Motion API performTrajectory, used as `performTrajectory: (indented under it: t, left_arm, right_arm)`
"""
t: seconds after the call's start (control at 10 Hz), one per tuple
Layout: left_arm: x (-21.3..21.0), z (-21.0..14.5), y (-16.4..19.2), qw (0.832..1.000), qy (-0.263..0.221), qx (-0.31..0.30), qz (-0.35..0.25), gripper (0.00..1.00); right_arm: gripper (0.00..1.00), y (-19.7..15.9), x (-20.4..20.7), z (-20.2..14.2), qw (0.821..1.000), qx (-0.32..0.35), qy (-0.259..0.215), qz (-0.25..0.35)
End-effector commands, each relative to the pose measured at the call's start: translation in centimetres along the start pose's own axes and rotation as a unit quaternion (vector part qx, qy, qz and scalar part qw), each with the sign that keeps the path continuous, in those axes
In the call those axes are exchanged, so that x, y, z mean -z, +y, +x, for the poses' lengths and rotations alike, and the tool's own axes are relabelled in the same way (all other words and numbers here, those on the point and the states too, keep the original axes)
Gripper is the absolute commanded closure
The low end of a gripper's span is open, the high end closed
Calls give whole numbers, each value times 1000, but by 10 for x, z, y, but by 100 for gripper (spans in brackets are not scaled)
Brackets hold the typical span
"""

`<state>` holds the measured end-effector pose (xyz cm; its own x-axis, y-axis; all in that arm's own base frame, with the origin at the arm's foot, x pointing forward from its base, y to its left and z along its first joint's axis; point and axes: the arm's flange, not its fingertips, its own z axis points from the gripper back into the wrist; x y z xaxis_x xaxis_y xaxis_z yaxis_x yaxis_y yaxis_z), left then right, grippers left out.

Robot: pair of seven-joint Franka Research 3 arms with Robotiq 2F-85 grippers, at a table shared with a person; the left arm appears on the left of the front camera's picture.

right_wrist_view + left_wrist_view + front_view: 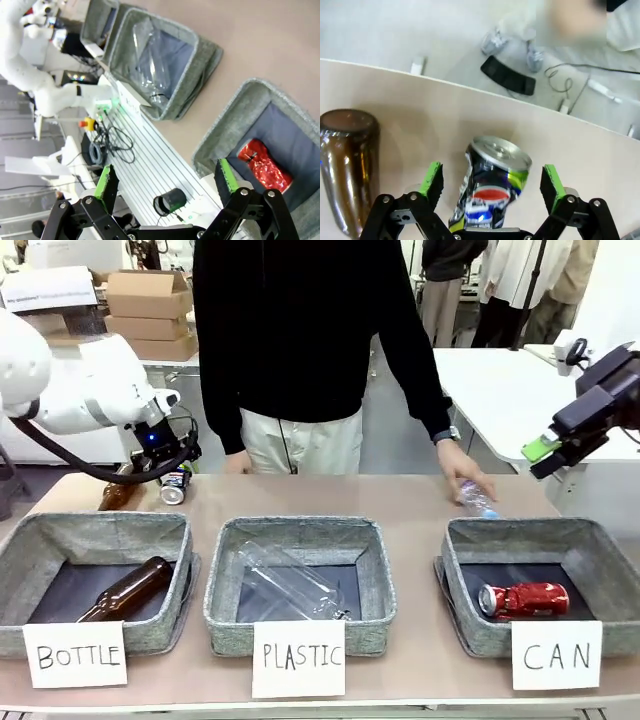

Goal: Sort the can waste into the basket.
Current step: Pick up the can waste from the table and place it in the right Fabric basket.

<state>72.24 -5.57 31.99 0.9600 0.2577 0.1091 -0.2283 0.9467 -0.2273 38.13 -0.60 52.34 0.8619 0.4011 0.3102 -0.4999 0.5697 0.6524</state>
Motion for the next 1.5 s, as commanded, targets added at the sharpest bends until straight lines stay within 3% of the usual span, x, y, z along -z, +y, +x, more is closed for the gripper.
performTrajectory:
  t: [0.0,0.3,0.4,0.5,0.7,1.0,1.4]
  left_arm:
    - [1,18,-13,999,18,-7,30,0]
    - [5,17,-11,999,27,-16,41,0]
    - [6,18,-11,998,33,-17,47,23]
    - [7,17,-12,998,41,-17,48,59]
    - [9,16,-13,998,44,-14,51,100]
    - [7,17,-15,998,45,-14,42,97]
    - [-3,16,-14,999,38,-23,21,100]
  right_arm:
    - [0,2,-2,0,1000,9,3,-7]
    - [0,2,-2,0,1000,9,3,-7]
    - [0,2,-2,0,1000,9,3,-7]
    - [0,2,-2,0,1000,9,3,-7]
    - [0,2,-2,0,1000,9,3,-7]
    - [0,2,-2,0,1000,9,3,-7]
    - [0,2,-2,0,1000,9,3,-7]
